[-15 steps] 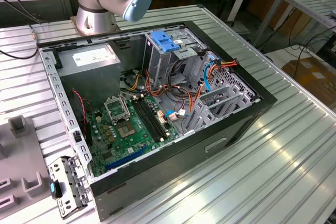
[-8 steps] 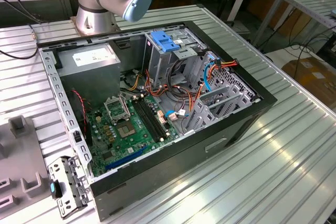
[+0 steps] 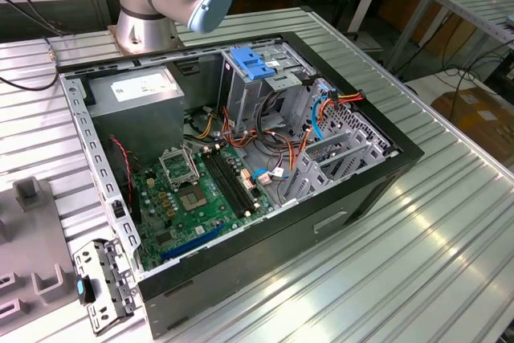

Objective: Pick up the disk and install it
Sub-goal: 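Pick up the disk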

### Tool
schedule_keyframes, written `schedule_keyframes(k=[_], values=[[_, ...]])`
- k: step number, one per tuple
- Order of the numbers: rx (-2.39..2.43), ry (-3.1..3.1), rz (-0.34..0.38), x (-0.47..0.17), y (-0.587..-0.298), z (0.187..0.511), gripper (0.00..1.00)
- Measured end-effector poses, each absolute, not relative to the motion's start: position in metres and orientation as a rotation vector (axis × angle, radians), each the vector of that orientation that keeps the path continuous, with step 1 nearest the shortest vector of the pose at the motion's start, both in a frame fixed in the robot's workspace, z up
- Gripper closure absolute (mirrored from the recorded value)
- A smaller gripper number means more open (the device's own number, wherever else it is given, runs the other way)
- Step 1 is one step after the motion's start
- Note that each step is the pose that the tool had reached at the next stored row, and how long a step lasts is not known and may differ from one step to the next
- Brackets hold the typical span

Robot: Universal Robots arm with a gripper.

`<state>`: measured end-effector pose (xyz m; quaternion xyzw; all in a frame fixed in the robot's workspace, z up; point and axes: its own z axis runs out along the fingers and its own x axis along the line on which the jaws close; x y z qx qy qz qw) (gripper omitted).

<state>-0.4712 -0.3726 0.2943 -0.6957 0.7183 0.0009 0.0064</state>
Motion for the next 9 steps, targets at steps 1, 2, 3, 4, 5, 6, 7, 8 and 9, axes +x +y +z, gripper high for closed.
schedule_keyframes(k=[1, 2, 3, 4, 5, 6, 7, 8, 9], values=[[-2.177, 2.247, 0.003, -0.4712, -0.3726, 0.2943, 0.63], [-2.177, 2.247, 0.003, -0.4712, -0.3726, 0.2943, 0.63], [-2.177, 2.247, 0.003, -0.4712, -0.3726, 0.2943, 0.63], [-2.177, 2.247, 0.003, -0.4712, -0.3726, 0.2943, 0.63], [-2.177, 2.247, 0.003, -0.4712, -0.3726, 0.2943, 0.63], [-2.177, 2.247, 0.003, -0.4712, -0.3726, 0.2943, 0.63], [-2.177, 2.247, 0.002, -0.4712, -0.3726, 0.2943, 0.63], [-2.177, 2.247, 0.002, -0.4712, -0.3726, 0.2946, 0.63], [-2.177, 2.247, 0.002, -0.4712, -0.3726, 0.2953, 0.63]])
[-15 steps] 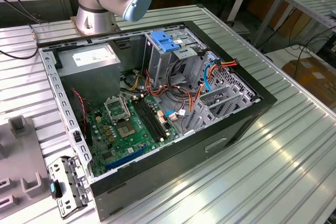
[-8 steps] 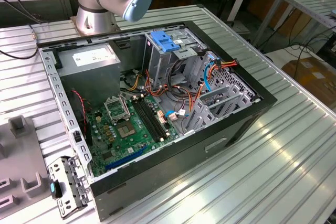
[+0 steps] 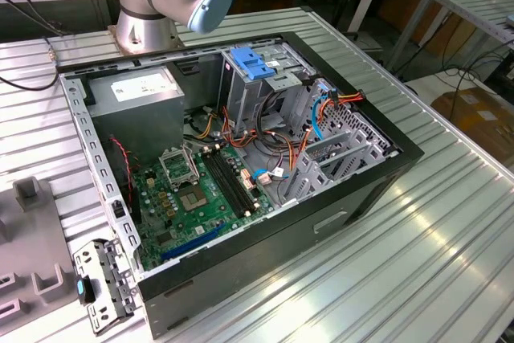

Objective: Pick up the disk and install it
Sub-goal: 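Pick up the disk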

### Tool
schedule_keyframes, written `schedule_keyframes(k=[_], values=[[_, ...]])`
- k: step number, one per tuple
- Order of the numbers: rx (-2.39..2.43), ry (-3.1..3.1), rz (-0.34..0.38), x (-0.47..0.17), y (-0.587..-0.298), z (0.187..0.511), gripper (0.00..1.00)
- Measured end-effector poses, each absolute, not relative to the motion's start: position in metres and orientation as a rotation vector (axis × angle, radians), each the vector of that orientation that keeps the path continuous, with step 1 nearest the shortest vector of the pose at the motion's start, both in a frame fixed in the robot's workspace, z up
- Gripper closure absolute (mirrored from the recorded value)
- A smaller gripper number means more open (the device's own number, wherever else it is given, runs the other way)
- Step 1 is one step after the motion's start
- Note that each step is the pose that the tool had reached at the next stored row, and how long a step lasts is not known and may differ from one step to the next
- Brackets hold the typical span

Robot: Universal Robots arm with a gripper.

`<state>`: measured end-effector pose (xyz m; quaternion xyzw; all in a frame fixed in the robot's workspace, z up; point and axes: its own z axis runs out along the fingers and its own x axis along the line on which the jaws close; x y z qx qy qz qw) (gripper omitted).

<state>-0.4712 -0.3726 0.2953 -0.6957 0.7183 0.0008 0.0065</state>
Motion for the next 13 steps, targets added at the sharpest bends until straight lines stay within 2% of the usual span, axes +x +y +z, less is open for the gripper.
schedule_keyframes(k=[13], values=[[-2.177, 2.248, 0.002, -0.471, -0.373, 0.329, 0.63]])
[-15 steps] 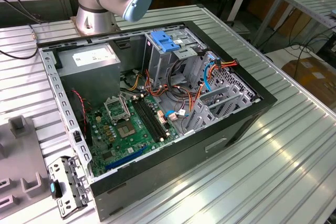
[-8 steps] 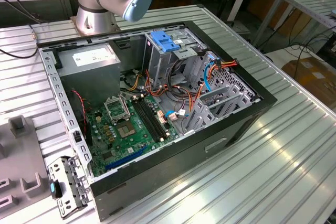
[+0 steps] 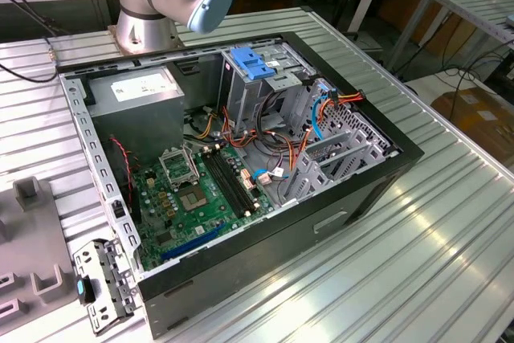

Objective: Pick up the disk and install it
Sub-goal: 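Pick up the disk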

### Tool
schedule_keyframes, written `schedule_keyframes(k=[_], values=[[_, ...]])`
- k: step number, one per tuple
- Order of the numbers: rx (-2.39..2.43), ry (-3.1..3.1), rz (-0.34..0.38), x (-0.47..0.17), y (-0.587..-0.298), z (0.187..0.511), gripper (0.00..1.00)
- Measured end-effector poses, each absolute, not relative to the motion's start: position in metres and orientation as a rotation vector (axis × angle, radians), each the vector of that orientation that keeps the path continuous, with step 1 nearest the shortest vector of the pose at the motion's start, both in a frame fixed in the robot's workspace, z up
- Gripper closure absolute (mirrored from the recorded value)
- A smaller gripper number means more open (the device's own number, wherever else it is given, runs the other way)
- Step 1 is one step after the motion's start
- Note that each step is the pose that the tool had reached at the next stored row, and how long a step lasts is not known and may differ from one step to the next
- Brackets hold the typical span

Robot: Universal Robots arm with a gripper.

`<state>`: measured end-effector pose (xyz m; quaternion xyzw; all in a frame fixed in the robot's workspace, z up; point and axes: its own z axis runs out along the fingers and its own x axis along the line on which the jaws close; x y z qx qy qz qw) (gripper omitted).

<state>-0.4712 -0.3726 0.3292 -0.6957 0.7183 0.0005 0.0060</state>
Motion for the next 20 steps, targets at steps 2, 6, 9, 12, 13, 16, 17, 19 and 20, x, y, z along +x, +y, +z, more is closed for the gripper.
schedule_keyframes(k=[2, 6, 9, 12, 13, 16, 17, 19, 20], values=[[-2.178, 2.248, 0.001, -0.471, -0.373, 0.338, 0.63], [-2.178, 2.248, 0.0, -0.471, -0.373, 0.352, 0.63], [-2.178, 2.249, -0.001, -0.471, -0.373, 0.363, 0.63], [-2.178, 2.249, -0.001, -0.471, -0.373, 0.369, 0.63], [-2.178, 2.249, -0.001, -0.471, -0.373, 0.369, 0.63], [-2.178, 2.249, -0.001, -0.471, -0.373, 0.369, 0.63], [-2.178, 2.249, -0.001, -0.471, -0.373, 0.369, 0.63], [-2.178, 2.249, -0.001, -0.471, -0.373, 0.369, 0.63], [-2.178, 2.249, -0.001, -0.471, -0.373, 0.369, 0.63]])
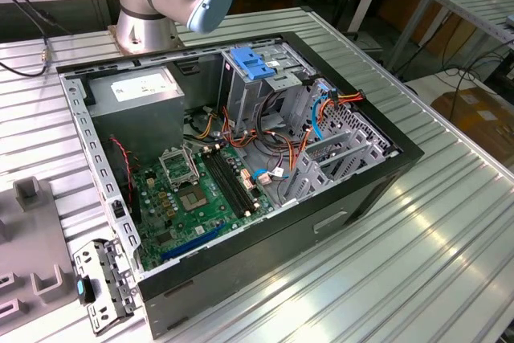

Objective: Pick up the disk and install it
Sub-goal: 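Pick up the disk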

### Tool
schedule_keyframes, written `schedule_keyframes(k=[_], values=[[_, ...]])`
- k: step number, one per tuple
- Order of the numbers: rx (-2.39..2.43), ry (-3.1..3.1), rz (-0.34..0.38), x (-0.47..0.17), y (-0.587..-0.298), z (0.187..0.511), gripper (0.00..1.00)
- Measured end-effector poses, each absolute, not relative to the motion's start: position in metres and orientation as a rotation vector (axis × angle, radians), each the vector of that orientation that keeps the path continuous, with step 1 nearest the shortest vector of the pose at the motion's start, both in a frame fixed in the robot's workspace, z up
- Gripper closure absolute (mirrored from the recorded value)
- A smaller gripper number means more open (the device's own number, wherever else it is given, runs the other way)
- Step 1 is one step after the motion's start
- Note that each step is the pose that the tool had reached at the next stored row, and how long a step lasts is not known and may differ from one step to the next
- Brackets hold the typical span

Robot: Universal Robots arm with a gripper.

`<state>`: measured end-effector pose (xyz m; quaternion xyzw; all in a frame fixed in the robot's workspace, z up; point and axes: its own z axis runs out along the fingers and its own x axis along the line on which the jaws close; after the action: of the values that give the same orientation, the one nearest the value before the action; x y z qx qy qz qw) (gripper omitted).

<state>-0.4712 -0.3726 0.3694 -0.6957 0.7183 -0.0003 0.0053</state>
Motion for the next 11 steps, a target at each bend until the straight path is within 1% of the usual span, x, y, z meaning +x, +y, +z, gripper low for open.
schedule_keyframes(k=[11], values=[[-2.178, 2.249, -0.001, -0.4712, -0.3726, 0.3732, 0.63]])
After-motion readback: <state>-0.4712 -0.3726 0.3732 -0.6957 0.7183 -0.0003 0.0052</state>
